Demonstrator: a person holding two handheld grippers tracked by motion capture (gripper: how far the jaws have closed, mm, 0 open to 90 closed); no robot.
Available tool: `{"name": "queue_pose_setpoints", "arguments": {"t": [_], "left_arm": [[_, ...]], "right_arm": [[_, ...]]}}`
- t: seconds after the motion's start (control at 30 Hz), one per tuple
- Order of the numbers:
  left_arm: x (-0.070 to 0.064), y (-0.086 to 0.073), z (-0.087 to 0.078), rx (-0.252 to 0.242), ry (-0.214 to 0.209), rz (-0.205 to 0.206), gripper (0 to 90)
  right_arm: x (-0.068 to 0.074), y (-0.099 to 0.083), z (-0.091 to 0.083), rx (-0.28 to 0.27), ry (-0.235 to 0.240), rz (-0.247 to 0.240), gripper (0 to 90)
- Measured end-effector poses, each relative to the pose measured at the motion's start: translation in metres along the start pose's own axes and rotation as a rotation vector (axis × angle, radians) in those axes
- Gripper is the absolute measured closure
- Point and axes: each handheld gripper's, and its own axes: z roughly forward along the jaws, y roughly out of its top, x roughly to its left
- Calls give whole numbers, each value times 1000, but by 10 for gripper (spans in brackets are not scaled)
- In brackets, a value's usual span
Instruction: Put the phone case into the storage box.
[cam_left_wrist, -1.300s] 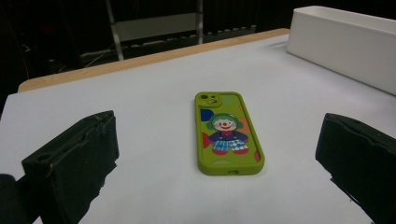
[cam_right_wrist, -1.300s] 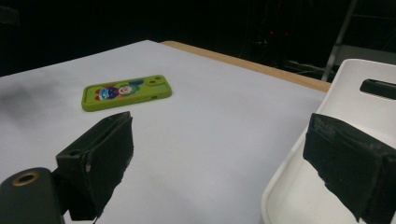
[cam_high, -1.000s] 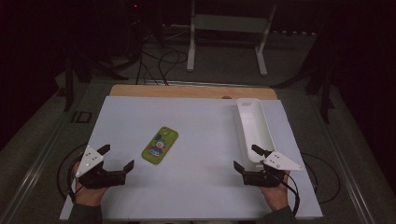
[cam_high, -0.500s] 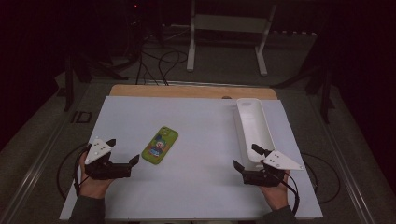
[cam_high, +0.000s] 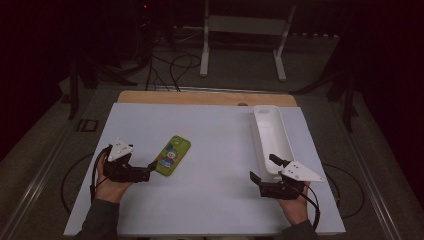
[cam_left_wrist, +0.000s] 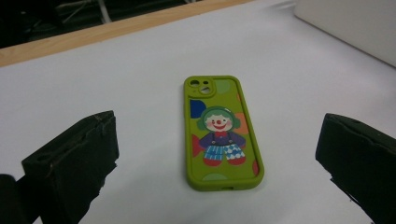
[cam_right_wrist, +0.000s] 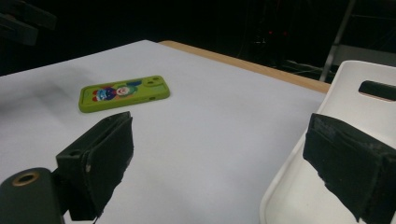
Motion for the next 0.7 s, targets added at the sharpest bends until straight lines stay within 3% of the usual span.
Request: {"name": "queue_pose_setpoints", "arguments": {"t": [0.7], "left_arm": [[0, 10, 33, 80, -15, 16, 0]], "right_arm": [[0, 0, 1, -1, 2, 1, 84]]}}
